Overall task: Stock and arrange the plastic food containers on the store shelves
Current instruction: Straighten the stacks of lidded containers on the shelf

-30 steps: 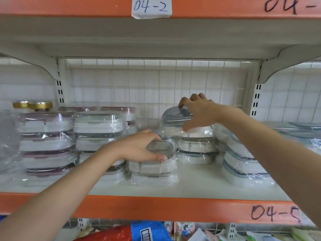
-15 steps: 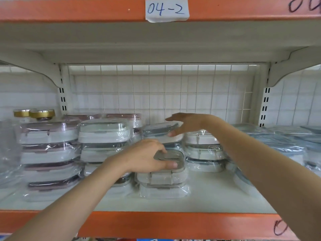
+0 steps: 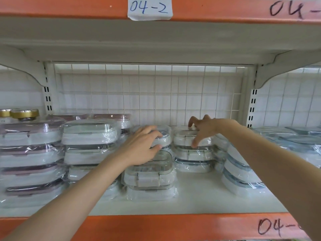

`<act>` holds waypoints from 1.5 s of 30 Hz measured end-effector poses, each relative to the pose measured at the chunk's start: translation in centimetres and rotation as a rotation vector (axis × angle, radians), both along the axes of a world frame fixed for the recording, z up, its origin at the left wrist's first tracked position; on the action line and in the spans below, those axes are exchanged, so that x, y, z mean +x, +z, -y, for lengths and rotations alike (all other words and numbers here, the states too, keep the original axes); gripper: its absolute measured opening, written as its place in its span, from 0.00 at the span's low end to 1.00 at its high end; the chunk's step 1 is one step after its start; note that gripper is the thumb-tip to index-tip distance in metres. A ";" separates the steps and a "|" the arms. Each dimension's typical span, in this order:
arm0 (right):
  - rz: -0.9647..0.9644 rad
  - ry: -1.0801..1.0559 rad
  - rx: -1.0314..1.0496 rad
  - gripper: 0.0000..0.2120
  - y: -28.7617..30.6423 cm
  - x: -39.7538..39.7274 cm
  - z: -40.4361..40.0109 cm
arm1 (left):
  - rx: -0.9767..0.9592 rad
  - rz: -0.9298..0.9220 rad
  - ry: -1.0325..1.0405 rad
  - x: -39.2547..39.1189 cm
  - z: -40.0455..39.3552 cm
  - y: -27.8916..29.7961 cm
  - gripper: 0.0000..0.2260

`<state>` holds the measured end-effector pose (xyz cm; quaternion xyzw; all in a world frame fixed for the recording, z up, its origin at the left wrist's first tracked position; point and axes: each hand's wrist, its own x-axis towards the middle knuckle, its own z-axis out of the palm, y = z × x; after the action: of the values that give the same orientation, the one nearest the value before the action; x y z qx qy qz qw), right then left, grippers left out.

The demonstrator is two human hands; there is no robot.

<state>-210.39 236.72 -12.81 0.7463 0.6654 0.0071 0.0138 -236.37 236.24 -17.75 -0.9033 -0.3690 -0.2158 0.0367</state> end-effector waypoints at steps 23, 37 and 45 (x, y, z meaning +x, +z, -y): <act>-0.109 0.288 -0.198 0.30 -0.1 -1.3 11.4 | -0.099 0.265 0.031 0.7 0.6 0.5 0.09; 0.061 0.327 0.020 0.27 -2.6 -2.4 7.0 | -0.002 0.242 -0.010 2.4 0.2 0.0 0.13; 0.087 0.231 0.168 0.16 2.1 0.4 6.4 | 0.007 0.218 -0.084 4.3 0.8 1.1 0.15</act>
<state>-209.97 230.35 -10.75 0.6624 0.7425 0.0969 -0.0208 -232.06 235.45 -16.69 -0.8890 -0.3319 -0.3154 -0.0094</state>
